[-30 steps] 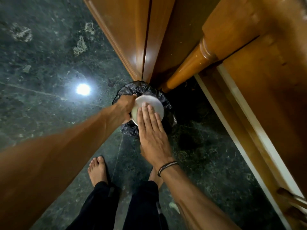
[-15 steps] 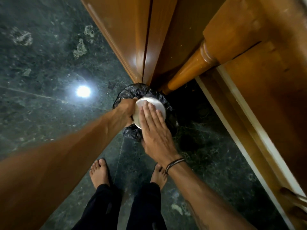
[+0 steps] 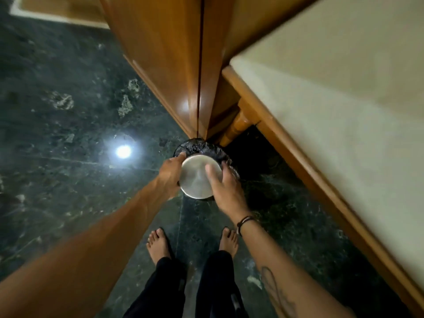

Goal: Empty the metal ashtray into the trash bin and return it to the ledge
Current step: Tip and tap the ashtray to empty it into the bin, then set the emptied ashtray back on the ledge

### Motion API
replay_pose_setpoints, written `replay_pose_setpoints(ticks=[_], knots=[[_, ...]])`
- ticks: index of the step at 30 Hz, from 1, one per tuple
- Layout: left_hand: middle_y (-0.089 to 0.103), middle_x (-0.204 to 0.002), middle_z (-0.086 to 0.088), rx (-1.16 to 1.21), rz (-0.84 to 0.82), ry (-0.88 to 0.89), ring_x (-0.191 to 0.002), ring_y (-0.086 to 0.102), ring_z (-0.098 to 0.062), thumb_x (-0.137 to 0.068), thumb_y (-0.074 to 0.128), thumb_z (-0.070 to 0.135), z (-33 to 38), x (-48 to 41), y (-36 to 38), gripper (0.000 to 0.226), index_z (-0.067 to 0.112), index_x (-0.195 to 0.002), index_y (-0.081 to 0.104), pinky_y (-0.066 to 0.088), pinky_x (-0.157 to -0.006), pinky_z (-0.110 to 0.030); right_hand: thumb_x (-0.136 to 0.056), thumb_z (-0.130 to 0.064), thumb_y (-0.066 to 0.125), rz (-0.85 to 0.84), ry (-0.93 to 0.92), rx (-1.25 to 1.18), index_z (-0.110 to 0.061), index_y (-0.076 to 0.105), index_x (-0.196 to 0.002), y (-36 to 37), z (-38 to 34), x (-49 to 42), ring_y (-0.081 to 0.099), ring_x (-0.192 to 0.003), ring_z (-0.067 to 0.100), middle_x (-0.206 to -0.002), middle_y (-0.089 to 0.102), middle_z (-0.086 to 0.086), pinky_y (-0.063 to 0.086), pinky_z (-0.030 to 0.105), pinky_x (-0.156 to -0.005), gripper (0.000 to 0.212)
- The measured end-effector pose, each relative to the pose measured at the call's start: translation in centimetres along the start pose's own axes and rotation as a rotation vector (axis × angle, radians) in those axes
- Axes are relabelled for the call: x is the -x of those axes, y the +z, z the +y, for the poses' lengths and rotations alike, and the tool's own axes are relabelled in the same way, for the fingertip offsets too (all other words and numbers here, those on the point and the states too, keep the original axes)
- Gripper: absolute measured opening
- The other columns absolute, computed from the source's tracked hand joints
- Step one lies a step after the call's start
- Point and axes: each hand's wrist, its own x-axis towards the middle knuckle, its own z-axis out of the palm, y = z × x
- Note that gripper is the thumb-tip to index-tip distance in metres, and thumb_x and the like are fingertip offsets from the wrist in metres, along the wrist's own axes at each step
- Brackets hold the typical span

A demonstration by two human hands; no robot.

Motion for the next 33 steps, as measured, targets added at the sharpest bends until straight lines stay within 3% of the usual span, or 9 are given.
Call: replay_pose_setpoints(ticks=[3,5,7,11,14,18,21,26,33], knots=[[0.082,-0.089,-0.018,0.057,0.003,0.073,-0.079,0.078,-0.031,-0.113,0.049,0.043,3.0,4.8,-2.0,0.047,0.014,-0.086,0.074,0.064,-0.076,-0.043,-0.094,-0.085,0.045,-0.142,0.372,-0.566,-0.037,0.047,-0.135,-2.2,-5.9,4.5,0.058,-0.13,0.039,-0.132,0.055,0.003,0.061,0.061,-0.095,0.063],[0.077,-0.063,-0.001,0.054,0.003,0.187,-0.062,0.077,-0.014,-0.113,0.048,0.043,5.2,8.6,-3.5,0.051,0.017,-0.078,0.074,0.06,-0.064,-0.032,-0.086,-0.083,0.062,-0.215,0.365,-0.681,-0.035,0.048,-0.134,-3.9,-9.0,7.4,0.059,-0.127,0.041,-0.133,0.056,0.008,0.061,0.061,-0.089,0.069],[0.072,-0.058,0.002,0.049,0.01,0.289,-0.055,0.069,-0.007,-0.114,0.048,0.042,7.6,13.3,-5.5,0.053,0.017,-0.073,0.069,0.054,-0.054,-0.025,-0.08,-0.075,0.079,-0.25,0.285,-0.717,-0.029,0.051,-0.147,-5.6,-11.7,10.7,0.062,-0.133,0.04,-0.151,0.056,0.01,0.062,0.061,-0.097,0.086],[0.078,-0.1,-0.019,0.011,-0.099,0.365,-0.089,0.075,-0.03,-0.11,0.042,0.058,12.3,20.5,-7.8,0.064,0.004,-0.108,0.074,0.06,-0.078,-0.041,-0.083,-0.047,0.088,-0.202,0.021,-0.67,-0.022,0.071,-0.132,-9.2,-15.8,17.0,0.069,-0.127,0.026,-0.137,0.072,0.007,0.053,0.056,-0.116,0.057],[0.081,-0.12,-0.018,0.022,-0.254,0.416,-0.117,0.076,-0.035,-0.099,0.042,0.068,15.4,24.8,-8.4,0.072,0.009,-0.119,0.078,0.06,-0.108,-0.049,-0.066,-0.039,0.101,-0.108,-0.122,-0.652,-0.013,0.058,-0.152,-11.7,-17.5,20.9,0.068,-0.13,0.021,-0.141,0.069,0.008,0.053,0.046,-0.119,0.099],[0.08,-0.125,0.002,-0.096,-0.444,0.586,-0.119,0.075,-0.015,-0.101,0.066,0.05,20.6,30.6,-8.7,0.031,0.034,-0.125,0.078,0.062,-0.098,-0.028,-0.053,-0.042,0.108,-0.006,-0.346,-0.341,-0.018,0.037,-0.167,-17.2,-20.1,26.8,0.053,-0.146,0.013,-0.159,0.055,-0.006,0.043,0.025,-0.121,0.136],[0.072,-0.141,0.001,-0.333,-0.513,0.703,-0.134,0.068,-0.018,-0.075,0.099,0.03,23.9,33.0,-8.1,0.089,0.026,-0.153,0.056,0.056,-0.114,-0.04,-0.061,-0.027,0.108,0.033,-0.476,-0.184,-0.017,0.025,-0.171,-21.7,-20.6,29.4,0.039,-0.151,0.005,-0.168,0.04,-0.009,0.039,0.001,-0.107,0.138],[0.07,-0.144,0.002,-0.513,-0.597,0.885,-0.139,0.064,-0.017,-0.068,0.102,0.008,26.7,35.9,-3.3,0.095,0.028,-0.15,0.058,0.051,-0.118,-0.035,-0.054,-0.044,0.108,0.093,-0.487,-0.105,-0.028,0.022,-0.171,-27.2,-18.3,30.9,0.038,-0.158,0.012,-0.173,0.037,-0.01,0.036,0.042,-0.132,0.146],[0.071,-0.14,0.006,-0.532,-0.508,0.885,-0.137,0.065,-0.012,-0.06,0.106,0.013,25.5,35.9,9.0,0.101,0.031,-0.148,0.06,0.051,-0.121,-0.042,-0.064,-0.026,0.105,0.129,-0.468,0.023,-0.022,0.023,-0.172,-36.9,-12.0,29.1,0.041,-0.152,0.013,-0.17,0.041,-0.006,0.039,0.031,-0.123,0.135]])
